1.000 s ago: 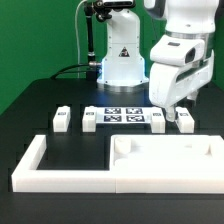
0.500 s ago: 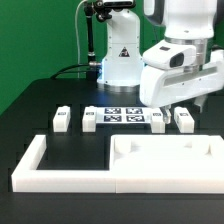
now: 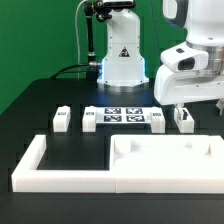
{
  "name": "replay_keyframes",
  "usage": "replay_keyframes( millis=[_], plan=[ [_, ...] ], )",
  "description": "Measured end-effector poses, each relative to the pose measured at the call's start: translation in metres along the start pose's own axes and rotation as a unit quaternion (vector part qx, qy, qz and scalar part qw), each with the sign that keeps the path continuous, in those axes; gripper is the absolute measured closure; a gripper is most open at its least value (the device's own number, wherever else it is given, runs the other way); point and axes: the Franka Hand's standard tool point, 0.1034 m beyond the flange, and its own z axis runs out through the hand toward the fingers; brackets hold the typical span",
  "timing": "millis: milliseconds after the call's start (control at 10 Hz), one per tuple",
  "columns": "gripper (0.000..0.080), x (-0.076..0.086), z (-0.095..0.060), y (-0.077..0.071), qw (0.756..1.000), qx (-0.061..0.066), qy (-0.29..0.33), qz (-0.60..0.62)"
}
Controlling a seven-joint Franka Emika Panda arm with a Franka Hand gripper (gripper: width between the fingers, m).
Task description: Assemble desk
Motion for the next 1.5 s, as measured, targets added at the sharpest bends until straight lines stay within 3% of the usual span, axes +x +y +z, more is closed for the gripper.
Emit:
replay_keyframes(
  millis=[100, 300, 400, 700, 900, 1000, 1100, 1500],
  plan=[
    [0.0151, -0.004, 0.008, 0.005, 0.999, 0.02, -0.037, 0.02],
    [0.0151, -0.006, 0.003, 0.001, 0.988, 0.03, -0.15, 0.024],
    [0.0151, -0.002, 0.003, 0.0, 0.983, 0.034, -0.177, 0.024],
    [0.0151, -0.012, 0.007, -0.001, 0.96, 0.042, -0.277, 0.02],
    [0.0151, -0.037, 0.011, 0.003, 0.922, 0.034, -0.384, 0.027],
    [0.0151, -0.031, 0.021, 0.005, 0.913, 0.038, -0.406, 0.023],
    [0.0151, -0.023, 0.025, 0.009, 0.92, 0.041, -0.39, 0.024],
    [0.0151, -0.028, 0.026, 0.004, 0.919, 0.034, -0.391, 0.032]
  ],
)
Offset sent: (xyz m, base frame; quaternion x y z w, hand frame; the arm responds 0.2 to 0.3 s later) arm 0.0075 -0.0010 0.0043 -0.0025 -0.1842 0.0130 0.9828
